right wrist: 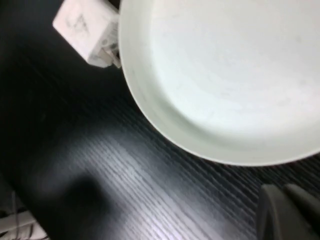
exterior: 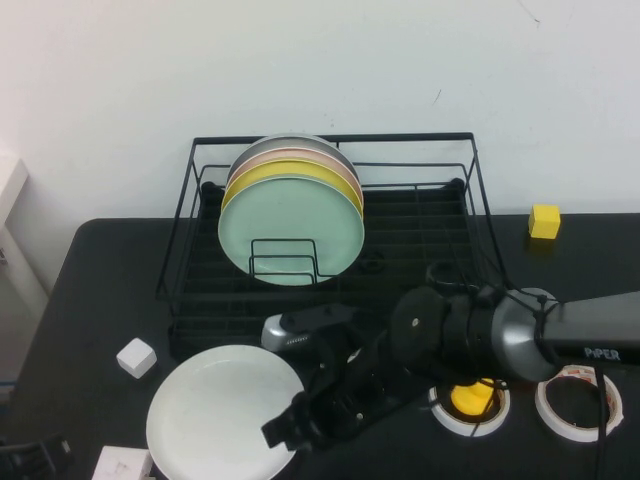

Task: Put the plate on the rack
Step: Pick up the plate from the table

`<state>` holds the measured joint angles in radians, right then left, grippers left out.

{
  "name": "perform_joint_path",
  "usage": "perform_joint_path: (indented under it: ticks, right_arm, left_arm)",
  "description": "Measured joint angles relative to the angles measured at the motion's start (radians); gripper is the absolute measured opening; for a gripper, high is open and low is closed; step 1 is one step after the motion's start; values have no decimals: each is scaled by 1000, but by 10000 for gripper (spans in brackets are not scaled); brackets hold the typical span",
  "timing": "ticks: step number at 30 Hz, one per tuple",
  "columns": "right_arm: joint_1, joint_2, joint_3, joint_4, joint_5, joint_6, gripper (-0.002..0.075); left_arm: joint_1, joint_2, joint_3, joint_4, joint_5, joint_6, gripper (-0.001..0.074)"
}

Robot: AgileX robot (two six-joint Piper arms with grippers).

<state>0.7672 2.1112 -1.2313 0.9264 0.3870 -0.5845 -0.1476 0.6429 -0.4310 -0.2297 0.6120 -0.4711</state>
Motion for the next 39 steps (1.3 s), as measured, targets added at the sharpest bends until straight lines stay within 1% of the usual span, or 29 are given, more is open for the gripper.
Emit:
perform_joint_path:
  ticks: [5, 7, 13, 15, 17, 18, 20, 22, 24, 26, 29, 34, 39]
  right_arm:
    - [3, 8, -39, -161, -48, 208, -2]
    - [3, 14, -43, -186, -77, 256, -2]
    - [3, 22, -47, -188, -134, 276, -1]
    - [3, 26, -47, -188, -137, 271, 15]
    - [3, 33, -47, -167, -138, 268, 69]
    - [3, 38, -47, -138, -135, 268, 120]
    - [3, 48, -47, -64, -126, 268, 244]
    - [3, 65, -47, -3, -121, 268, 393]
    - [3, 82, -47, 25, -121, 268, 491]
    - [3, 100, -47, 45, -121, 268, 538]
    - [3, 121, -47, 99, -147, 268, 538]
    - [-1, 168, -81, 153, -160, 266, 490]
    - [-1, 210, -115, 172, -158, 266, 433]
  left_arm:
    - [0, 0, 0, -7, 0, 0, -3]
    - [0, 0, 0, -11, 0, 1, -3]
    - [0, 0, 0, -19, 2, 2, -3]
    - [0, 0, 0, -19, 4, 2, -3]
    - [0, 0, 0, -20, 6, 4, -3]
    - [0, 0, 0, -23, 6, 6, -3]
    - [0, 0, 0, -27, 6, 17, -3]
    - [0, 0, 0, -29, 6, 29, -3]
    - [0, 0, 0, -30, 6, 33, -3]
    - [0, 0, 0, -32, 6, 36, -3]
    - [0, 0, 0, -32, 8, 38, -3]
    - [0, 0, 0, -32, 15, 44, -3]
    - [0, 0, 0, -34, 16, 46, -3]
